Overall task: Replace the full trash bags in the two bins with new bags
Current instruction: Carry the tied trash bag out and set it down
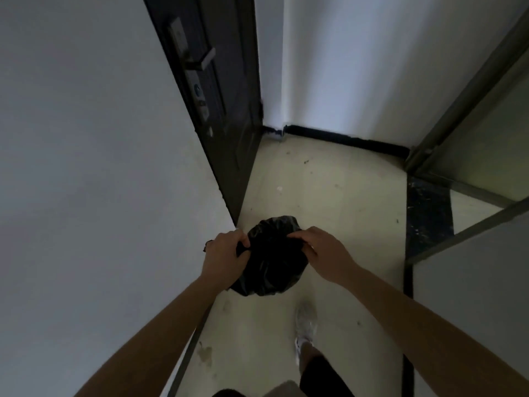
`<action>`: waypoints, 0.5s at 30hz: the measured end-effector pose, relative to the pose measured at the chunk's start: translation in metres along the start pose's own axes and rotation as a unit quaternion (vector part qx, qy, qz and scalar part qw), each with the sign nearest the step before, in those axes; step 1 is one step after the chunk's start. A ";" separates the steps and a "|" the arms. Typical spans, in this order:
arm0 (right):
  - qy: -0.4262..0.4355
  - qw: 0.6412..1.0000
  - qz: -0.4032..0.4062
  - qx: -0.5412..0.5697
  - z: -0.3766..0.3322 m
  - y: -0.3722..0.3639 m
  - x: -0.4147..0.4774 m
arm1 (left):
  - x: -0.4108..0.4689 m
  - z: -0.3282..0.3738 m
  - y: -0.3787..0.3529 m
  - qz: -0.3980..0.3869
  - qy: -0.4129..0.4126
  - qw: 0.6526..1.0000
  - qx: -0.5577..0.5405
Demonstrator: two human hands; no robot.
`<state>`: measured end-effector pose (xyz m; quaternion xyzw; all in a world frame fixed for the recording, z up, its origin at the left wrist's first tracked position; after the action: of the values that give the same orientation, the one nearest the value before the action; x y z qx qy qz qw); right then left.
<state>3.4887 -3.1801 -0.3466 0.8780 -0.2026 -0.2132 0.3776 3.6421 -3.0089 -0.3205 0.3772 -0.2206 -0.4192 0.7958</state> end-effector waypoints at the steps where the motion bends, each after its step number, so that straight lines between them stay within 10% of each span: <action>1: -0.008 1.000 -0.014 0.000 0.011 -0.003 0.020 | 0.018 -0.007 -0.012 -0.001 0.026 1.000 -0.004; 15: -0.126 0.978 -0.164 0.004 0.164 -0.181 0.209 | 0.138 -0.200 -0.206 -0.086 0.206 0.974 0.026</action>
<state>3.6106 -3.2683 -0.6312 0.8670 -0.1025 -0.3802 0.3053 3.7485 -3.1161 -0.6009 0.4940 -0.0293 -0.3932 0.7749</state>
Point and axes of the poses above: each hand's wrist, its own x-axis towards the middle knuckle, its own y-axis out of the back of the hand, z = x × y, the point moved 5 cm from there along x, towards the middle knuckle, and after that the axes turned 8 degrees about -y, right-handed, at the moved point
